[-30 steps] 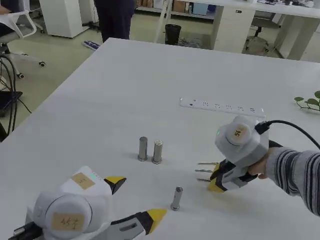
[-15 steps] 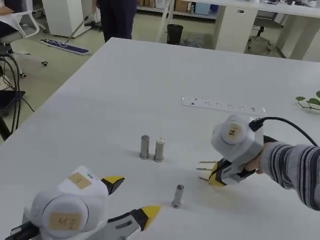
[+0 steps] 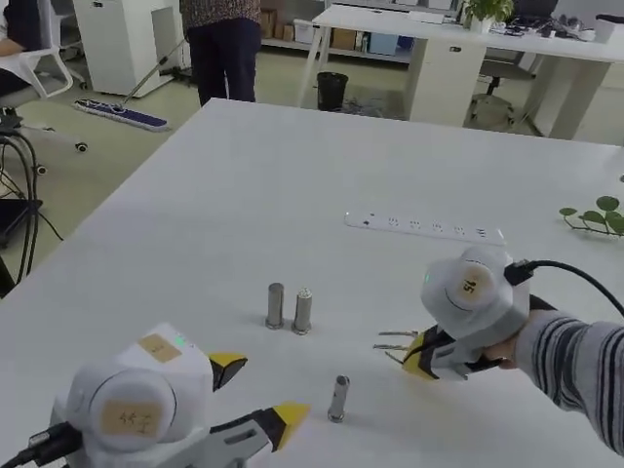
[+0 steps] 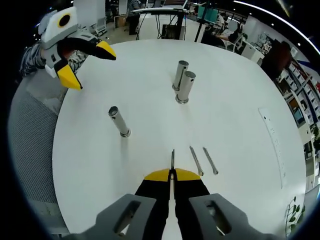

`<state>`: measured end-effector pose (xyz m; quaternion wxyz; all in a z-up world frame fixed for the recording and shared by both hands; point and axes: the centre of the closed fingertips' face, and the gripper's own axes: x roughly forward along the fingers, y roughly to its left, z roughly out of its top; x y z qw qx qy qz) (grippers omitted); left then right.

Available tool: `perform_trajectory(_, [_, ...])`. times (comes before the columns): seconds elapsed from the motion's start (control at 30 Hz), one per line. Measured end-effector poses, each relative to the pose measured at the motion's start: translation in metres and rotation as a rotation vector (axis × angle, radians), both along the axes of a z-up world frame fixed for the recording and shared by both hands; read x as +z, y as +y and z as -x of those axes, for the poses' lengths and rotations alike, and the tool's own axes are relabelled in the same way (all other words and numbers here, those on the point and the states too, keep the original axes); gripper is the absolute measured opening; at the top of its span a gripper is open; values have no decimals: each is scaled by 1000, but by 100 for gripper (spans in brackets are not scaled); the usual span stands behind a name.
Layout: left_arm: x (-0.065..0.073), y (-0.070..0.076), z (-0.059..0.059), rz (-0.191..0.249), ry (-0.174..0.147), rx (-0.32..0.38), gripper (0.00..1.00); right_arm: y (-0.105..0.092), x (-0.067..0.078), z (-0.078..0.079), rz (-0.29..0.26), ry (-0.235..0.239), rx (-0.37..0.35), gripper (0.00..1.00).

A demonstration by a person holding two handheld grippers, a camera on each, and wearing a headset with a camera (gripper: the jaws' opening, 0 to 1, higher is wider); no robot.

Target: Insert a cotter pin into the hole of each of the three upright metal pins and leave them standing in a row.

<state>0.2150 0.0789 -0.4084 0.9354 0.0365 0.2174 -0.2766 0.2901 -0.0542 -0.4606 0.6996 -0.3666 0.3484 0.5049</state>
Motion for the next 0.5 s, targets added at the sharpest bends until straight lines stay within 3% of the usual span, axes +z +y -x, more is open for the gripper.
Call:
perform_trajectory(0.17, [12,-15,3,28,-20,-59,40,7,19,15,-47,-52,42,0])
perform_trajectory(0.27, [14,-24,5,30,-11,-88,38,11,27,24,-61,-65,60,0])
perform_trajectory(0.4, [19,-32,6,37,-11,-105,34,20,41,38,-88,-116,116,0])
perform_trajectory(0.43, [20,-34,6,43,-7,-106,33,23,46,41,-90,-147,144,0])
perform_trajectory(0.5, [22,-38,5,70,5,-106,31,27,50,50,-86,-173,184,0])
